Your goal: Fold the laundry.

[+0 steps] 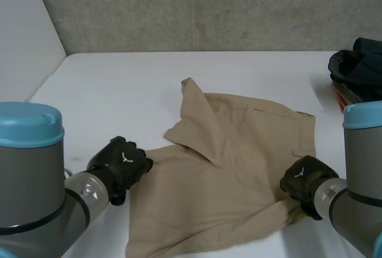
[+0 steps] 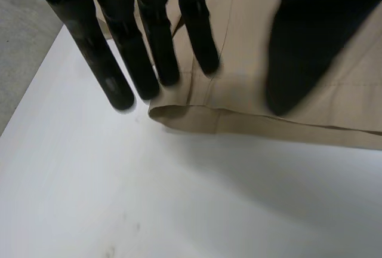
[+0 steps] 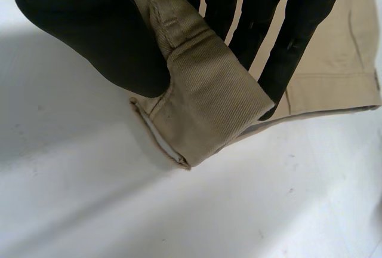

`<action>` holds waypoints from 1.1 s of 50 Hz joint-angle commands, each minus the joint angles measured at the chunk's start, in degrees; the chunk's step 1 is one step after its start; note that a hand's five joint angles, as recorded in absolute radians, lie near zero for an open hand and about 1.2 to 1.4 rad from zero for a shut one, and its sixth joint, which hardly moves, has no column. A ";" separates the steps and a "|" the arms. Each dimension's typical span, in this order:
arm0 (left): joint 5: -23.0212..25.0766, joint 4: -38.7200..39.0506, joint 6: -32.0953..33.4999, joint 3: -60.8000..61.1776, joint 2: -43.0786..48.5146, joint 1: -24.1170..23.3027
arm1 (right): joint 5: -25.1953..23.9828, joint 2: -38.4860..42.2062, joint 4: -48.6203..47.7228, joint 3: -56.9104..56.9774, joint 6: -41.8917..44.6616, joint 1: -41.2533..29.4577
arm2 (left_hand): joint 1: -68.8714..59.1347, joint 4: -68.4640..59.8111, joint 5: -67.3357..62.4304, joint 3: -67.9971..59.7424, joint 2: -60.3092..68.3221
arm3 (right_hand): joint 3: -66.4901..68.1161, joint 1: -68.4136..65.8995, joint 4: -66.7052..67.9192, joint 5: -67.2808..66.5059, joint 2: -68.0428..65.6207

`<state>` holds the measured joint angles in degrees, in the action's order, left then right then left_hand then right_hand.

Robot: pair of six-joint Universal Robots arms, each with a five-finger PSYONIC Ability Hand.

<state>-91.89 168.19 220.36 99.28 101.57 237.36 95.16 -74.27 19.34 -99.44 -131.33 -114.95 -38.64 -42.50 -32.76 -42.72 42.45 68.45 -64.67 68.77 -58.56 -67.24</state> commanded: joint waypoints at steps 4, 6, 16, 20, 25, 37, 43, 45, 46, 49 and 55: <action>1.27 -0.06 -11.69 -0.23 -2.33 -1.55 | -0.41 0.09 -8.70 1.52 -10.68 0.26 | 13.28 17.15 17.41 17.37 -17.10 | 11.55 -15.33 11.23 -11.44 -12.76; 1.36 -0.14 -15.73 0.21 -3.22 -1.64 | -0.33 0.09 -9.23 1.96 -12.45 0.17 | 12.95 16.81 17.07 17.03 -16.77 | 11.55 -15.33 11.23 -11.44 -12.76; 3.38 -1.90 -28.15 4.34 -3.48 -3.75 | -0.33 0.53 -12.31 2.32 -17.46 0.26 | 11.77 15.63 15.89 15.85 -15.59 | 11.55 -15.33 11.23 -11.44 -12.76; 3.30 -1.81 -28.15 4.87 -0.77 -4.01 | -0.41 0.62 -13.36 2.32 -17.90 0.34 | 10.26 14.12 14.38 14.34 -14.08 | 11.55 -15.33 11.23 -11.44 -12.76; 2.86 -1.29 -27.62 4.35 3.19 -4.10 | -0.24 0.62 -14.94 2.32 -18.61 0.61 | 5.72 9.59 9.84 9.81 -9.54 | 11.55 -15.33 11.23 -11.44 -12.76; 1.01 3.02 -27.09 2.85 6.62 -3.92 | -0.15 -0.70 -14.42 0.65 -17.91 1.22 | -41.36 -37.50 -37.24 -37.28 37.55 | 11.55 -15.33 11.23 -11.44 -12.76; 1.19 -9.53 -16.13 4.08 0.31 -5.50 | -1.20 -6.66 -6.45 -1.90 -11.86 1.13 | -41.36 -37.50 -37.24 -37.28 37.55 | 11.55 -15.33 11.23 -11.44 -12.76; 1.45 -15.31 -11.30 5.30 -3.02 -7.51 | -1.47 -8.25 -3.88 -2.60 -9.48 1.22 | -41.36 -37.50 -37.24 -37.28 37.55 | 11.55 -15.33 11.23 -11.44 -12.76; 1.36 -17.61 -9.44 6.01 -4.61 -8.31 | -1.55 -9.39 -1.17 -3.30 -6.60 1.31 | -41.36 -37.50 -37.24 -37.28 37.55 | 11.55 -15.33 11.23 -11.44 -12.76; 1.36 -19.30 -6.79 6.89 -7.61 -9.02 | -1.38 -10.19 1.83 -4.36 -3.94 1.40 | -41.36 -37.50 -37.24 -37.28 37.55 | 11.55 -15.33 11.23 -11.44 -12.76; 1.19 -15.97 -6.17 5.76 -8.85 -8.15 | -1.47 -10.28 3.60 -5.51 -2.87 2.10 | -41.36 -37.50 -37.24 -37.28 37.55 | 11.55 -15.33 11.23 -11.44 -12.76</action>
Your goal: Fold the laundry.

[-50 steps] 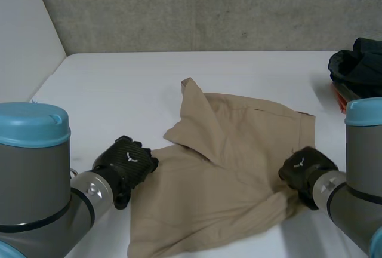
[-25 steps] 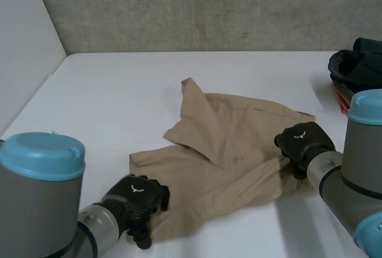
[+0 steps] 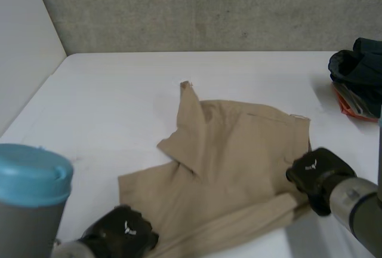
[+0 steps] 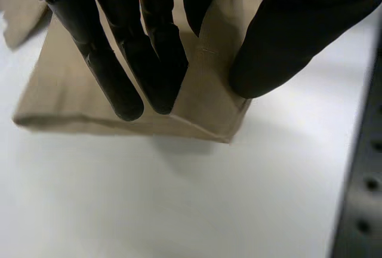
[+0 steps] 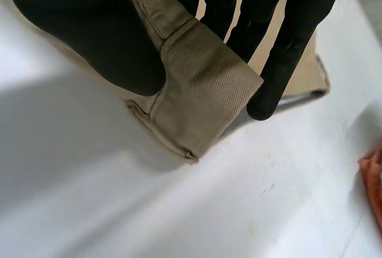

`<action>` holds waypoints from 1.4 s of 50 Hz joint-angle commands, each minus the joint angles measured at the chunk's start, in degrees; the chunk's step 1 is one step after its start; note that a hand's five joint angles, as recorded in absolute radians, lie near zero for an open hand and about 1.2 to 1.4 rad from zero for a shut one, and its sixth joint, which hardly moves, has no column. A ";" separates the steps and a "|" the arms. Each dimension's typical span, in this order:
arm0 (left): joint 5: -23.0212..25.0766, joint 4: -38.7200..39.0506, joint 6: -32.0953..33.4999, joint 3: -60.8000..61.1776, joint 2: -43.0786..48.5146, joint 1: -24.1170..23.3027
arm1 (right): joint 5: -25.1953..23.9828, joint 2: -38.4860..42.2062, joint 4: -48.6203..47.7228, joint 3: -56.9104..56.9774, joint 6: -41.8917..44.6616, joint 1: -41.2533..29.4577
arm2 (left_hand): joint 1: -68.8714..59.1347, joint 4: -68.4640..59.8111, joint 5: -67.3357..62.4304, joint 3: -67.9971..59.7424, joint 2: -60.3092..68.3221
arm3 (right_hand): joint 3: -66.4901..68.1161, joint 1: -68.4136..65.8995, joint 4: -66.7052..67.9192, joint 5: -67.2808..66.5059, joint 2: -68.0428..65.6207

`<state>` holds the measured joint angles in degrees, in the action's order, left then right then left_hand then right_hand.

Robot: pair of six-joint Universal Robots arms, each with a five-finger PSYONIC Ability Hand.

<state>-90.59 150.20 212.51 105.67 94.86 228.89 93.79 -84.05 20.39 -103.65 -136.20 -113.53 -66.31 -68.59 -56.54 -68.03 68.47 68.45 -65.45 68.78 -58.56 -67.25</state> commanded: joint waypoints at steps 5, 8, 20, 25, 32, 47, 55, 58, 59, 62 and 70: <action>-0.11 11.23 1.68 -4.32 0.93 3.40 | -0.10 -0.15 -0.43 -2.35 1.90 0.68 | 18.27 20.54 18.49 19.98 -20.42 | 11.55 -14.55 11.22 -11.44 -12.75; -0.11 15.11 1.94 -5.99 2.70 4.72 | -0.01 0.20 -2.72 -2.61 1.90 0.60 | 37.08 39.35 37.31 38.79 -39.24 | 11.55 -14.55 11.22 -11.44 -12.75; 5.40 28.74 1.59 -18.99 18.23 12.81 | -0.01 0.64 -5.89 -2.70 1.90 0.51 | 30.06 32.34 30.29 31.77 -32.22 | 11.55 -14.55 11.22 -11.44 -12.75; 14.29 28.66 1.33 -24.10 26.33 14.30 | 0.08 1.52 -7.47 -2.70 1.90 0.60 | 23.31 25.58 23.53 25.02 -25.46 | 11.55 -14.55 11.22 -11.44 -12.75; 20.46 28.83 1.15 -28.85 33.37 16.33 | 0.17 3.45 -8.26 -2.79 1.81 0.60 | 21.78 24.06 22.01 23.50 -23.94 | 11.55 -14.55 11.22 -11.44 -12.75; 20.37 29.18 2.20 -33.16 39.70 16.24 | 0.26 3.89 -10.55 -3.14 1.81 0.68 | 19.11 21.38 19.33 20.82 -21.26 | 11.55 -14.55 11.22 -11.44 -12.75; 16.70 33.22 2.38 -33.51 39.62 15.63 | 0.34 3.89 -10.72 -3.32 1.81 1.12 | -13.69 -11.41 -13.46 -11.97 11.53 | 11.55 -14.55 11.22 -11.44 -12.75; 10.47 35.59 2.47 -32.37 37.69 14.93 | 0.34 3.89 -10.81 -3.58 1.81 0.95 | -13.69 -11.41 -13.46 -11.97 11.53 | 11.55 -14.55 11.22 -11.44 -12.75; 8.87 36.12 2.56 -32.11 36.90 14.84 | 0.26 3.89 -10.81 -3.58 1.81 0.95 | -13.69 -11.41 -13.46 -11.97 11.53 | 11.55 -14.55 11.22 -11.44 -12.75; 3.43 37.00 2.82 -29.74 33.57 14.83 | 0.26 3.89 -10.99 -3.67 1.72 0.68 | -13.69 -11.41 -13.46 -11.97 11.53 | 11.55 -14.55 11.22 -11.44 -12.75; 0.77 36.83 9.75 -21.48 27.31 14.40 | 0.26 3.89 -11.60 -3.49 1.72 0.16 | -13.69 -11.41 -13.46 -11.97 11.53 | 11.55 -14.55 11.22 -11.44 -12.75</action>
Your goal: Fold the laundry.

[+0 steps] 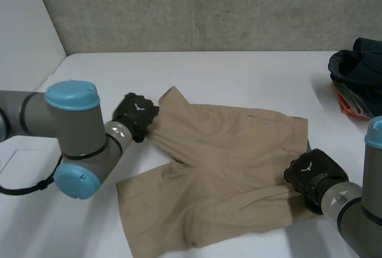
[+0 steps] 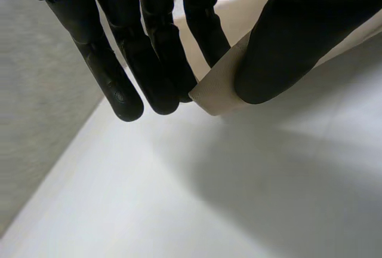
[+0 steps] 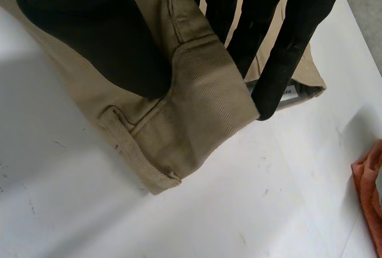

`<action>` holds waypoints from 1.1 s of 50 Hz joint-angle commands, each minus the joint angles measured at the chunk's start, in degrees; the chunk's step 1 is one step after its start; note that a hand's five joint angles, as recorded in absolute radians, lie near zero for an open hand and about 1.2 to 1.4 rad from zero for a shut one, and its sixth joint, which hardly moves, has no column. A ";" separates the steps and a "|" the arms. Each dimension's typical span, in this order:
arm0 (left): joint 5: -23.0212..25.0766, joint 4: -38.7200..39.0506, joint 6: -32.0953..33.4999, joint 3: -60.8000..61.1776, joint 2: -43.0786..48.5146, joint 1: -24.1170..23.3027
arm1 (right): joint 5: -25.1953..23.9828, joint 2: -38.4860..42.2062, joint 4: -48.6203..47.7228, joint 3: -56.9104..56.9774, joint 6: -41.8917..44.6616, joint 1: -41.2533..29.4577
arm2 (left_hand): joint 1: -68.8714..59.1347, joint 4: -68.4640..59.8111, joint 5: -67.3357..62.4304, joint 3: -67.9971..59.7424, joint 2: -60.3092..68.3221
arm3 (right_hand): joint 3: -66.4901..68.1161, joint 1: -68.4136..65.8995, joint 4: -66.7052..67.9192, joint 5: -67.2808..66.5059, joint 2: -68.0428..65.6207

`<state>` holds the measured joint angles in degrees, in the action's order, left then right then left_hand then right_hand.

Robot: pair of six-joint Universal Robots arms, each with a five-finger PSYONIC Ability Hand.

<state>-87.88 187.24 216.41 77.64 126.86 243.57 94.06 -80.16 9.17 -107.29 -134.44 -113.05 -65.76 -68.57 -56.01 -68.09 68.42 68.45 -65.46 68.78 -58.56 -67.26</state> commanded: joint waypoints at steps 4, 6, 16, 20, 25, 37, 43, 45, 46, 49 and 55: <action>-2.47 -0.03 9.73 9.28 -4.87 -0.46 | 0.07 0.00 -1.08 0.32 -0.12 -0.51 | -14.24 -11.43 -13.99 -11.91 11.58 | 11.55 -14.54 11.22 -11.44 -12.74; -2.56 0.15 10.35 9.55 -4.96 -0.81 | 0.07 0.00 -1.43 0.32 -0.65 -0.51 | -14.24 -11.43 -13.99 -11.91 11.58 | 11.55 -14.54 11.22 -11.44 -12.74; -8.18 -0.38 8.77 11.39 -10.31 -3.36 | -0.28 -0.09 -1.52 1.20 -5.40 -0.16 | 35.69 38.50 35.94 38.02 -38.35 | 11.55 -14.54 11.22 -11.44 -12.74; -9.15 -0.56 2.89 13.85 -16.28 -3.98 | -0.37 -0.09 -1.70 1.55 -6.01 0.11 | 35.69 38.51 35.95 38.03 -38.36 | 11.55 -14.54 11.22 -11.44 -12.74; -8.53 -7.75 -10.82 18.51 -25.08 -6.70 | -0.28 0.00 -1.70 1.82 -7.50 0.20 | 33.34 36.16 33.59 35.67 -36.00 | 11.55 -14.54 11.22 -11.44 -12.74; -0.98 -26.93 -23.84 25.54 -25.44 -13.39 | -0.02 0.00 -3.11 2.61 -10.67 0.37 | 33.00 35.82 33.25 35.33 -35.66 | 11.55 -14.54 11.22 -11.44 -12.74; -1.59 -23.94 -23.49 25.02 -19.82 -14.00 | -0.02 0.00 -3.28 2.61 -10.76 0.37 | 26.65 29.46 26.90 28.98 -29.31 | 11.55 -14.54 11.22 -11.44 -12.74; -2.55 -21.75 -23.49 23.44 -18.50 -14.09 | -0.02 -0.09 -3.37 2.70 -10.76 0.37 | -1.55 1.27 -1.29 0.79 -1.12 | 11.55 -14.54 11.22 -11.44 -12.74; -3.25 -20.69 -23.49 22.83 -18.14 -14.00 | -0.02 -0.09 -3.37 2.70 -10.76 0.37 | -11.81 -8.99 -11.55 -9.47 9.14 | 11.55 -14.54 11.22 -11.44 -12.74; -7.03 -16.04 -23.49 20.45 -17.96 -13.91 | -0.02 -0.26 -3.63 3.13 -10.76 0.37 | -14.24 -11.43 -13.99 -11.91 11.58 | 11.55 -14.54 11.22 -11.44 -12.74; -10.38 -6.21 -20.17 14.75 -18.67 -13.74 | -0.11 -0.26 -5.21 4.54 -10.67 0.37 | -14.24 -11.43 -13.99 -11.91 11.58 | 11.55 -14.54 11.22 -11.44 -12.74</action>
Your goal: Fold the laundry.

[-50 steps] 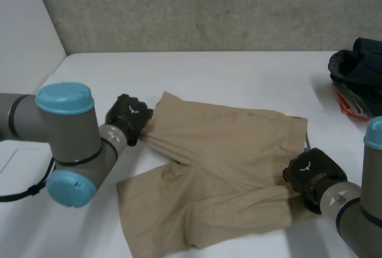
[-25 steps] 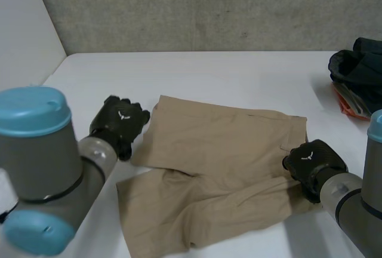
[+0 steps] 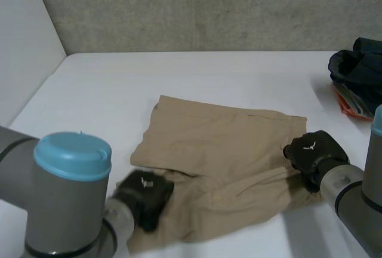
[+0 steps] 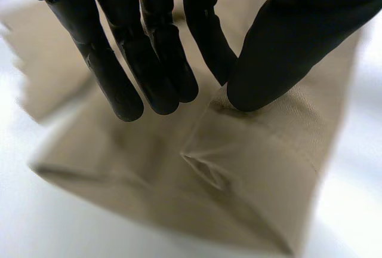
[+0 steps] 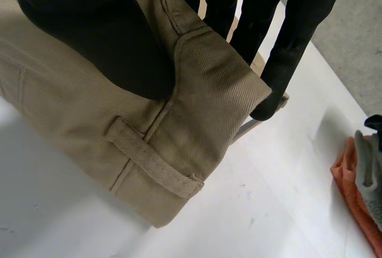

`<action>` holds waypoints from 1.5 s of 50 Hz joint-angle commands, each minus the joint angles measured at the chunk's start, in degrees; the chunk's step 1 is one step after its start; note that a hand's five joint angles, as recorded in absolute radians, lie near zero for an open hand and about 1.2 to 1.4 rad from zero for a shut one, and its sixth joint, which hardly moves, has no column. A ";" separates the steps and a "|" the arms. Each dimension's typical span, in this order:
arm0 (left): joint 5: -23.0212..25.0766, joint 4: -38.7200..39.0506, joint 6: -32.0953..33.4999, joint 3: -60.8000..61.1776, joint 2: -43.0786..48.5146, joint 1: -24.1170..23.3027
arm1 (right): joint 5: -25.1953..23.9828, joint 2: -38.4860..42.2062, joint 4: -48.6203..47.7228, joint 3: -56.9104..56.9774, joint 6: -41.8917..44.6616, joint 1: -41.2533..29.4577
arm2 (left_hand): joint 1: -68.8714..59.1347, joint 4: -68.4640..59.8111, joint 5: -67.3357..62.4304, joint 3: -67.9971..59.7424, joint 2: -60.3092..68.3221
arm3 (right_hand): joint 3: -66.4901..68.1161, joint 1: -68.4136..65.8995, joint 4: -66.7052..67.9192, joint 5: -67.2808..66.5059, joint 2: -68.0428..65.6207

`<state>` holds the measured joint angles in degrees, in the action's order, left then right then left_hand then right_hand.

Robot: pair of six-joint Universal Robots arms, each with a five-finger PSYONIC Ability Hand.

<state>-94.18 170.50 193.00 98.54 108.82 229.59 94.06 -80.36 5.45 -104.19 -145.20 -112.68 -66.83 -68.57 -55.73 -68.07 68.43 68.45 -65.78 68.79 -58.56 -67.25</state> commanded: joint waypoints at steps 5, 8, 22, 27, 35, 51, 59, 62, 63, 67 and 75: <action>-3.91 18.45 10.01 -11.17 2.18 0.60 | 0.07 1.70 -5.35 4.78 0.18 0.00 | -13.17 -11.43 -14.27 -11.93 11.57 | 11.55 -14.22 11.21 -11.44 -12.75; -3.99 24.24 15.53 -16.25 8.39 2.08 | 0.07 5.65 -9.22 7.77 0.44 0.09 | -13.17 -11.43 -14.27 -11.93 11.57 | 11.55 -14.22 11.21 -11.44 -12.75; 0.05 42.37 25.23 -40.44 31.18 8.07 | 1.04 27.26 -29.52 25.95 3.17 1.14 | -13.17 -11.43 -14.27 -11.93 11.57 | 11.55 -14.22 11.21 -11.44 -12.75; 1.10 43.07 24.27 -43.79 35.84 7.98 | 2.27 33.60 -32.43 31.50 4.75 0.70 | -13.17 -11.43 -14.27 -11.93 11.57 | -26.12 23.45 -26.45 26.22 24.92; 1.28 43.78 18.91 -37.83 31.56 5.87 | 2.80 31.68 -31.21 30.72 2.38 1.41 | 56.83 58.57 55.73 58.07 -58.43 | -58.45 55.78 -58.79 58.56 57.25; 0.84 43.16 15.05 -19.45 18.19 7.01 | -6.96 18.49 -5.62 14.72 -6.15 10.19 | 56.83 58.57 55.73 58.07 -58.43 | -58.45 55.78 -58.79 58.56 57.25; 0.75 42.90 13.72 -18.56 17.83 6.84 | -5.56 22.00 -9.31 14.45 -5.27 11.60 | 56.83 58.57 55.73 58.07 -58.43 | 11.48 -14.15 11.15 -11.37 -12.68; 0.84 42.64 13.81 -18.39 17.13 6.84 | -2.75 21.31 -11.42 13.67 -4.30 14.41 | 56.83 58.57 55.73 58.07 -58.43 | 11.55 -14.22 11.21 -11.44 -12.75; 0.84 42.20 13.72 -18.13 16.00 6.92 | -2.13 20.61 -12.47 13.58 -3.87 14.94 | 56.83 58.57 55.73 58.07 -58.43 | 11.55 -14.22 11.21 -11.44 -12.75; 0.84 41.67 13.54 -16.81 13.18 6.93 | -0.72 14.90 -15.03 11.82 3.24 16.70 | 56.83 58.57 55.73 58.07 -58.43 | 11.55 -14.22 11.21 -11.44 -12.75; 0.84 41.49 13.54 -14.00 8.96 7.28 | -0.89 12.51 -22.13 13.83 15.12 8.90 | 56.83 58.57 55.73 58.07 -58.43 | 11.55 -14.22 11.21 -11.44 -12.75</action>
<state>-93.32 212.03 206.53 82.81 120.20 236.65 93.76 -66.89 -11.18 -92.23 -134.91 -96.82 -10.91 -11.73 -2.86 -12.27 11.86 67.71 -61.94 68.56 -57.08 -66.62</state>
